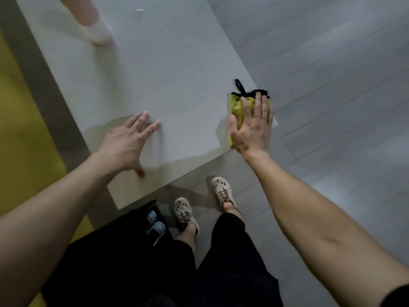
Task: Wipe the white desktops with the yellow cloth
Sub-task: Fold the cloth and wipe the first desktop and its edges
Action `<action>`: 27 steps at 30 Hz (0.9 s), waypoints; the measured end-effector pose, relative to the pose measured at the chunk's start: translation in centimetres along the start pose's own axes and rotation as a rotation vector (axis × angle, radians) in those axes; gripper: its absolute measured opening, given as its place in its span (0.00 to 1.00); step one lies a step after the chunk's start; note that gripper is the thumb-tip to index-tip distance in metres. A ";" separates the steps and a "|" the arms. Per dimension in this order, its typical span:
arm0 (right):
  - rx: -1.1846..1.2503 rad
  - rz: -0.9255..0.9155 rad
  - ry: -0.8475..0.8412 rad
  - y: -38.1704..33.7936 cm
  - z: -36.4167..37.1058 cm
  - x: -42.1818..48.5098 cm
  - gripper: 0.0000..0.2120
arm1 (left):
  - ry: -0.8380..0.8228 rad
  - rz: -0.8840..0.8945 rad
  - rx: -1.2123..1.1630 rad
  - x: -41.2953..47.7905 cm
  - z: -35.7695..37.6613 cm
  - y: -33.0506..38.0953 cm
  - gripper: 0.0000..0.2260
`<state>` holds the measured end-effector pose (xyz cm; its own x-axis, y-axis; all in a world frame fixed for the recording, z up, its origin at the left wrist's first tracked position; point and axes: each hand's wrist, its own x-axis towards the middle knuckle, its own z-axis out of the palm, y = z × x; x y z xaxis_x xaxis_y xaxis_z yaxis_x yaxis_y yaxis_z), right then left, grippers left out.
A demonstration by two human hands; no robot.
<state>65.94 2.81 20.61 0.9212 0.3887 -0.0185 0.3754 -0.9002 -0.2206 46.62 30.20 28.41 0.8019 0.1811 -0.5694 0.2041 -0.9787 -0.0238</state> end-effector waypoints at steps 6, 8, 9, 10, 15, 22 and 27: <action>0.023 -0.729 -0.310 -17.9 2.9 -15.7 0.34 | 0.146 -0.277 -0.307 -3.4 0.2 -7.1 0.38; -0.001 -0.901 -0.331 -17.7 3.2 -15.2 0.34 | 0.179 -0.416 -0.366 -4.7 1.8 -9.8 0.36; -0.002 -0.937 -0.315 -16.8 3.0 -14.0 0.34 | 0.155 -0.430 -0.383 -5.3 2.8 -10.8 0.35; -0.012 -0.931 -0.286 -15.7 2.7 -12.5 0.34 | 0.125 -0.416 -0.399 -5.7 3.7 -11.4 0.35; -0.027 -0.465 -0.182 -16.2 2.7 -2.9 0.36 | 0.172 -0.353 -0.492 -5.8 6.0 -12.1 0.34; -0.129 -1.415 -0.432 -18.5 2.6 -11.4 0.34 | 0.178 -0.337 -0.480 -6.5 6.4 -12.3 0.33; -0.077 -1.170 -0.337 -20.5 3.1 0.1 0.34 | 0.219 -0.340 -0.467 -5.6 6.7 -12.2 0.34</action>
<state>58.03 21.89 22.08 -0.0458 0.9938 -0.1017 0.9762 0.0229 -0.2157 35.88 40.48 26.36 0.7353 0.5395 -0.4102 0.6532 -0.7257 0.2163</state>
